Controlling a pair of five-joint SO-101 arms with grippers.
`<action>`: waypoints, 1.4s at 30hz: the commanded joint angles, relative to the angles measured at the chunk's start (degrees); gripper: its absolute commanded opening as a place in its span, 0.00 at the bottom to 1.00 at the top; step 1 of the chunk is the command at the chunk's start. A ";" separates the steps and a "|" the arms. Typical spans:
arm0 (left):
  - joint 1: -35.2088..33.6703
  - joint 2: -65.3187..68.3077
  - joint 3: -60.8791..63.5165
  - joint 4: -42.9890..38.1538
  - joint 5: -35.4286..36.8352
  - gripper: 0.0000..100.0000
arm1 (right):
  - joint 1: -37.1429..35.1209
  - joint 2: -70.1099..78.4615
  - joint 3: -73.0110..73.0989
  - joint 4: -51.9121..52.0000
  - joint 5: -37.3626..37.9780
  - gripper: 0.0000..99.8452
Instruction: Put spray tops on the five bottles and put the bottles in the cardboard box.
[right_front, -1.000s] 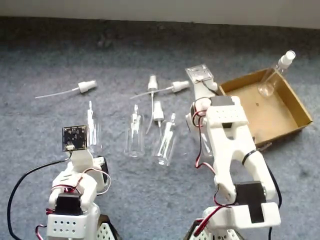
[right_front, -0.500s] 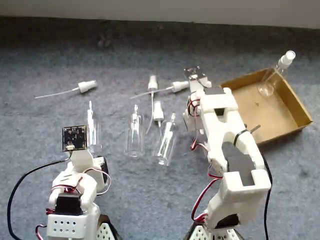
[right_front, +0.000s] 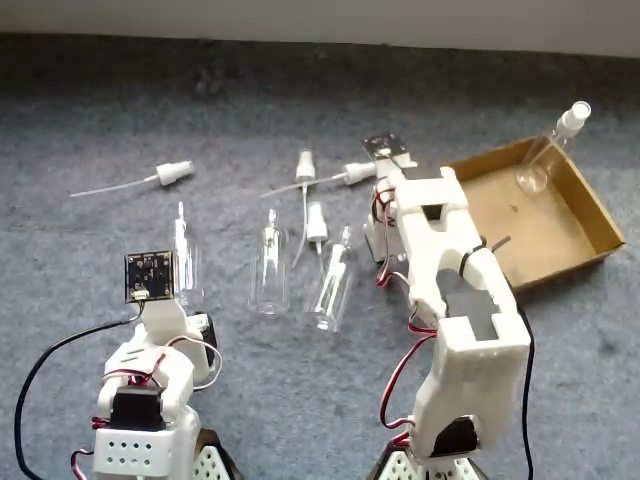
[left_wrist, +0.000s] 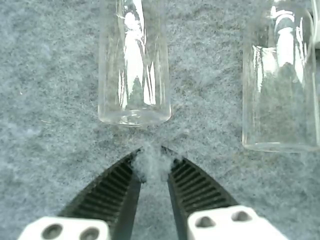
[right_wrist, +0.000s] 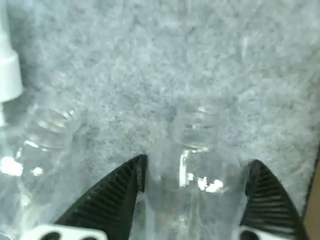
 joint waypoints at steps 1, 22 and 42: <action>0.66 -0.13 1.19 -0.62 -0.88 0.00 | -0.48 -1.27 -3.12 0.13 0.53 0.22; 0.40 -0.13 1.19 -0.62 -0.88 0.00 | 0.22 -33.80 5.49 1.98 0.18 0.21; 0.13 -0.04 1.27 -1.05 -32.88 0.00 | 0.40 -69.41 32.31 -1.27 -8.09 0.21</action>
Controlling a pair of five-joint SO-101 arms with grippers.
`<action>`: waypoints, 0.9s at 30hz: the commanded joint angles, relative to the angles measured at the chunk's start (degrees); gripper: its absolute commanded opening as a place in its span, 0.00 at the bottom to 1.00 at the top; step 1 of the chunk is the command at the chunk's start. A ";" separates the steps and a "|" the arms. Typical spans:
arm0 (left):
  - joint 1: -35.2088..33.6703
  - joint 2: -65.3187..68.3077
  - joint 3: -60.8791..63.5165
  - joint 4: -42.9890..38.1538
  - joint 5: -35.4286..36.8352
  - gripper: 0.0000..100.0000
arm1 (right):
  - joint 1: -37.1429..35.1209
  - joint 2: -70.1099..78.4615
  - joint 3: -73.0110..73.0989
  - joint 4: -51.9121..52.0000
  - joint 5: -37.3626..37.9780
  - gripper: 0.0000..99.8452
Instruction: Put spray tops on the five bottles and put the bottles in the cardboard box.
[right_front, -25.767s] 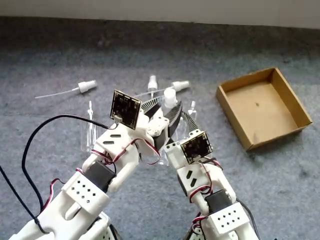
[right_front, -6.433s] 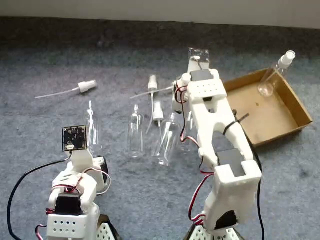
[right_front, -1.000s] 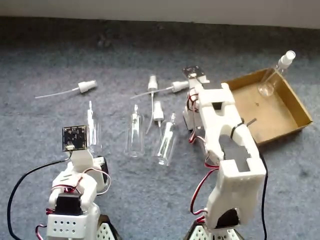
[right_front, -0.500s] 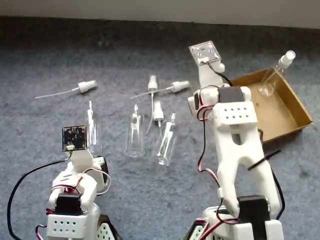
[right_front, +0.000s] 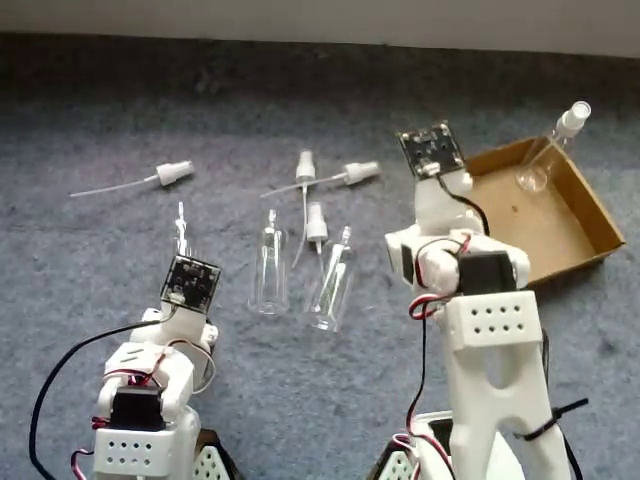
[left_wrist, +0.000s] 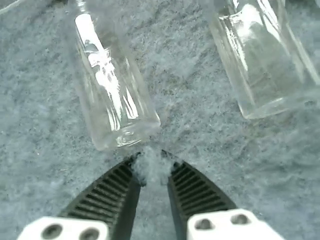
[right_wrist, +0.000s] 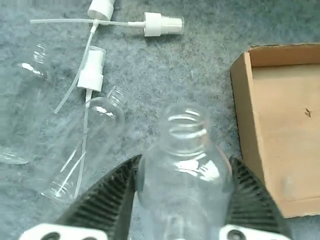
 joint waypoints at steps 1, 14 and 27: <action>0.13 -0.04 1.27 -1.05 -7.12 0.00 | 0.40 -7.25 3.03 -3.91 -5.45 0.21; -4.35 -0.04 -2.24 -0.70 -11.52 0.00 | 0.48 -16.57 24.75 -20.70 -11.69 0.21; -14.37 0.31 -18.51 -1.05 -24.09 0.00 | 0.48 -17.36 33.36 -29.85 -13.71 0.21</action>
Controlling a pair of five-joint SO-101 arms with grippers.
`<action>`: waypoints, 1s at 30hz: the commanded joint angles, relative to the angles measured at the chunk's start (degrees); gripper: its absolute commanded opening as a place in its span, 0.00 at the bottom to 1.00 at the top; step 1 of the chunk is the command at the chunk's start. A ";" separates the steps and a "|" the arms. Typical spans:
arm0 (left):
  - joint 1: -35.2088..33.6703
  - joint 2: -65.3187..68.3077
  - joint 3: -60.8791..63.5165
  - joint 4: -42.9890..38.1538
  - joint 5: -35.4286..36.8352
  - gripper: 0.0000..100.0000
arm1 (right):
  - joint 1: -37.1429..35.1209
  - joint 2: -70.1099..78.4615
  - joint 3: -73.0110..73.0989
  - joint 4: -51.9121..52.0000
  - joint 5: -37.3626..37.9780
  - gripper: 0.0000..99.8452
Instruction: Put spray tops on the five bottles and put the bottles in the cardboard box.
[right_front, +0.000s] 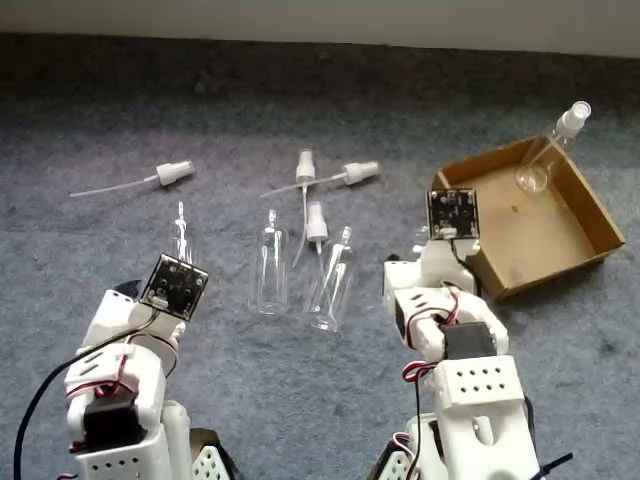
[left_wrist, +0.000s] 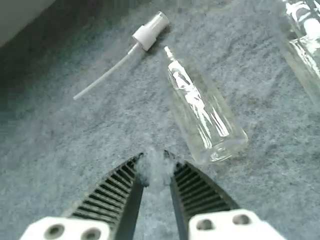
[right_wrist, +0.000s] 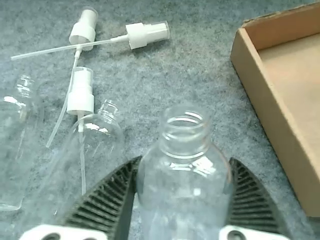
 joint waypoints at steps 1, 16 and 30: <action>-1.01 0.40 -7.25 -1.05 -3.52 0.00 | 0.48 -1.54 0.57 -3.38 -0.88 0.21; -5.05 21.23 -20.88 -7.21 -7.12 0.00 | 0.40 -1.54 2.77 -4.62 -0.88 0.21; -4.97 53.41 -36.88 -14.59 -15.56 0.11 | 0.40 -1.54 2.77 -4.62 -0.79 0.21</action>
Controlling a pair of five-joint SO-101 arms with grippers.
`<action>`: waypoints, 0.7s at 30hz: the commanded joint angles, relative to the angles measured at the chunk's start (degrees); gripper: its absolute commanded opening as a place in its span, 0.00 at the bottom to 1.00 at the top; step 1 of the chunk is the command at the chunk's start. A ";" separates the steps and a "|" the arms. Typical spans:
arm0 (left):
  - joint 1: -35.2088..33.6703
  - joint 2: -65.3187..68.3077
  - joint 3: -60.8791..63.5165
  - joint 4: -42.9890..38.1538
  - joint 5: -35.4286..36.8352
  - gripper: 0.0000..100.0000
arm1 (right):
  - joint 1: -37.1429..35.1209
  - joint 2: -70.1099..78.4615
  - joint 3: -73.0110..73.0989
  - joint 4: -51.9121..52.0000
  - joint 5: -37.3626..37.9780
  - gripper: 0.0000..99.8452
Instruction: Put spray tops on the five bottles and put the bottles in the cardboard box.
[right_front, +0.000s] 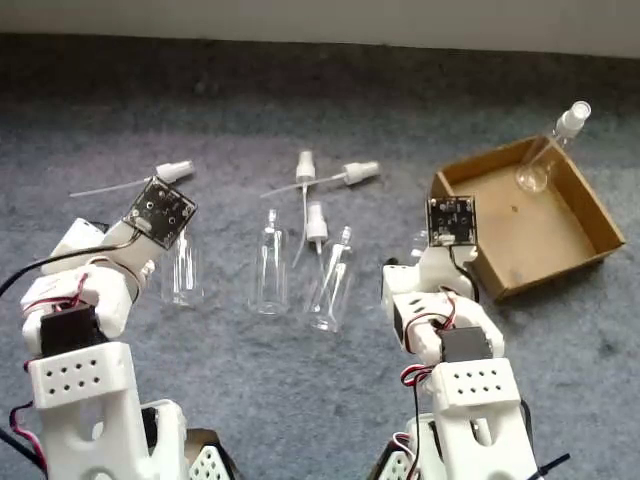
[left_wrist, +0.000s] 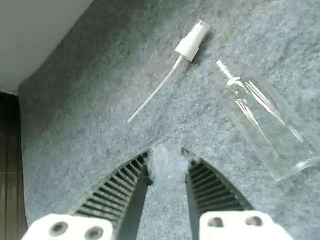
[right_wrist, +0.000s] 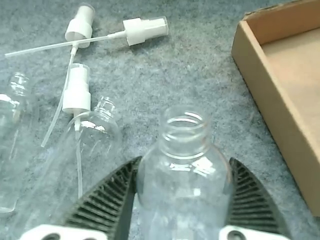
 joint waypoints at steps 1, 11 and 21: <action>-0.22 8.40 -9.10 -1.49 -1.14 0.12 | 0.40 -1.54 -0.48 -1.27 -0.62 0.21; 4.70 25.89 -15.43 -20.75 -1.32 0.12 | 0.40 -1.54 -0.40 -1.27 -0.44 0.21; 8.48 44.88 -17.80 -34.29 -15.47 0.12 | 0.40 -1.54 -0.40 -1.27 -0.35 0.21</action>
